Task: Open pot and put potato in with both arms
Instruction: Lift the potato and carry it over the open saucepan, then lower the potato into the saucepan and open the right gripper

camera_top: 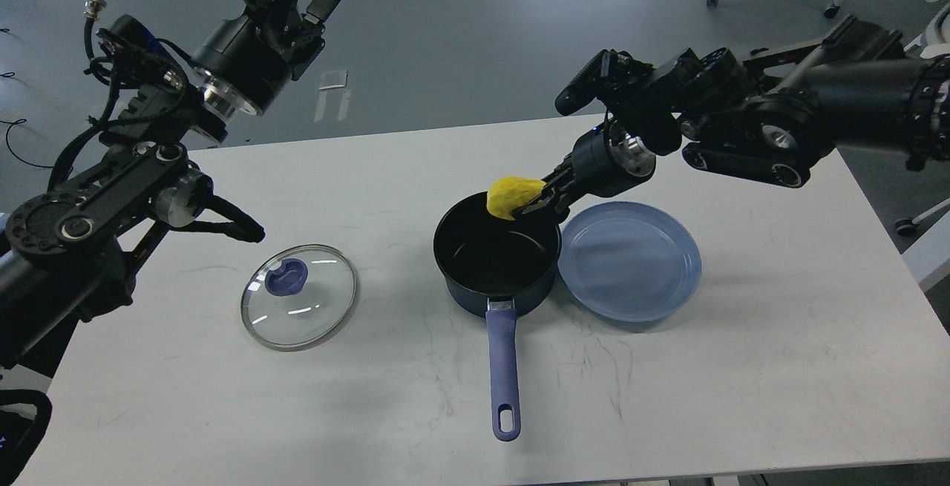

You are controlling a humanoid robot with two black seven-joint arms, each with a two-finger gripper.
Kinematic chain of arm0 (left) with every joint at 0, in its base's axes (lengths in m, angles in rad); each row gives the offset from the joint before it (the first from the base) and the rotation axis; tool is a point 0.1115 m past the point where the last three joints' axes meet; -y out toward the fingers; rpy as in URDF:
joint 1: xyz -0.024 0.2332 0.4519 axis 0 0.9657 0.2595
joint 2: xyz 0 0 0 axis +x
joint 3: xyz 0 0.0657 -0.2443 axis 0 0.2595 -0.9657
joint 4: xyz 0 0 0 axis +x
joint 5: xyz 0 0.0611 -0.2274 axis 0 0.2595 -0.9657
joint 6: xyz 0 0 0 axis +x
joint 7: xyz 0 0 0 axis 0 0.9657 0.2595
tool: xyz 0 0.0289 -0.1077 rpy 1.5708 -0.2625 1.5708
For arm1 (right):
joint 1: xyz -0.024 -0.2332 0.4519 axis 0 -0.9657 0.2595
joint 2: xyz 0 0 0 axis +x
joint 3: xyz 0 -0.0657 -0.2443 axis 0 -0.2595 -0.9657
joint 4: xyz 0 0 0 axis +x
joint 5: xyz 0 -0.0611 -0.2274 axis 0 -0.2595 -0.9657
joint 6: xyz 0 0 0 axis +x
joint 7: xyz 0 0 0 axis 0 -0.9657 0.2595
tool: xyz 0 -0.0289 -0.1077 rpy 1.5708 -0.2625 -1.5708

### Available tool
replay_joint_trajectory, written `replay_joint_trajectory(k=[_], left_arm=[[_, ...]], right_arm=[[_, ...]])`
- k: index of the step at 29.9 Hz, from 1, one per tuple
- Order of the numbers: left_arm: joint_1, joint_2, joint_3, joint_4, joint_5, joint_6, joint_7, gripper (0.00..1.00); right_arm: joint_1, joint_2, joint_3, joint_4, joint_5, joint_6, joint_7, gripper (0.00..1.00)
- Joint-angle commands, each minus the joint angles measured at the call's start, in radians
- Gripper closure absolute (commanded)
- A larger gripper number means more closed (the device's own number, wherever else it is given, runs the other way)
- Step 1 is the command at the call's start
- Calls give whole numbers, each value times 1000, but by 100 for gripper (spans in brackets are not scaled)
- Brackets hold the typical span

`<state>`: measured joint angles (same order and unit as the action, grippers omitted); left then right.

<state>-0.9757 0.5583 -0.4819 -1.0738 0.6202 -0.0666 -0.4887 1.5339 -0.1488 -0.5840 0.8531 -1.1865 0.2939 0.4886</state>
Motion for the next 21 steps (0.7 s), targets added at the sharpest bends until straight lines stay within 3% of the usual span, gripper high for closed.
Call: replay_joint_trajectory(k=[1,21], left_arm=[[2,-3,0,0,0,1,0,2],[3,-3,-1,0,0,1,0,2]], right_arm=[[-20,47,-5,-37,18,-1,0,45],[-84,92,-14,-77,27,-4,0,15]])
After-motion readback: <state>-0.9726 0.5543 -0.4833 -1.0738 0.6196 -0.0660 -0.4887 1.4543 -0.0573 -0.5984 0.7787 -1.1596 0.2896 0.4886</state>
